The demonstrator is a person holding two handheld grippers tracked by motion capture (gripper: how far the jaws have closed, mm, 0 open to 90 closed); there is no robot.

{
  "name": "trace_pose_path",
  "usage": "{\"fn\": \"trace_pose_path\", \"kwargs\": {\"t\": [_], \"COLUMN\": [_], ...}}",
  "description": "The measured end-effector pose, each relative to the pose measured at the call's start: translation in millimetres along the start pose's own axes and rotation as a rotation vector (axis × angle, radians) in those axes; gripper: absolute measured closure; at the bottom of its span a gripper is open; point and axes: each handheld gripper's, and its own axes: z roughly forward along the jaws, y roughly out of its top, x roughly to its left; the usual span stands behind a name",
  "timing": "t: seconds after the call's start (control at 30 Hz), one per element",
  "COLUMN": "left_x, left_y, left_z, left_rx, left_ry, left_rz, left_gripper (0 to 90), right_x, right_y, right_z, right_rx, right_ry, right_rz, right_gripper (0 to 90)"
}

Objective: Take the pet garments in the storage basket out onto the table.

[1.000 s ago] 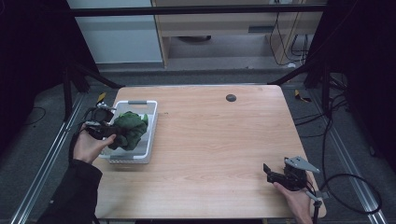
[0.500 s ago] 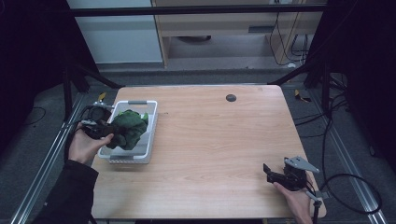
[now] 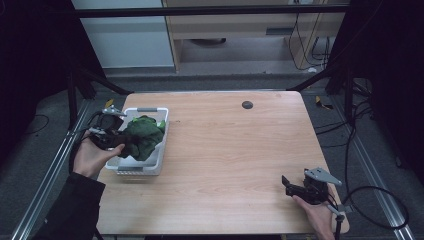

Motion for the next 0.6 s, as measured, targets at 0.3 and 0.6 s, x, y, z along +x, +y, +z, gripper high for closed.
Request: {"fn": "trace_pose_path", "kwargs": {"t": [0.3,0.6], "left_x": [-24.7,-50.2], "left_y": [9.3,19.9], "left_z": [-2.1,5.9], "left_rx": [-0.005,0.015], "left_ry": [-0.030,-0.062], "left_rz": [0.071,0.146], "left_gripper": [79.1,79.1], "right_x": [-1.1,-1.1], "right_y": [-0.3,-0.1], "right_z": [-0.5,-1.4], "right_rx": [-0.011,-0.019], "right_ry": [-0.007,-0.007], "right_rz": [-0.006,-0.006], "right_gripper": [10.9,10.9]}}
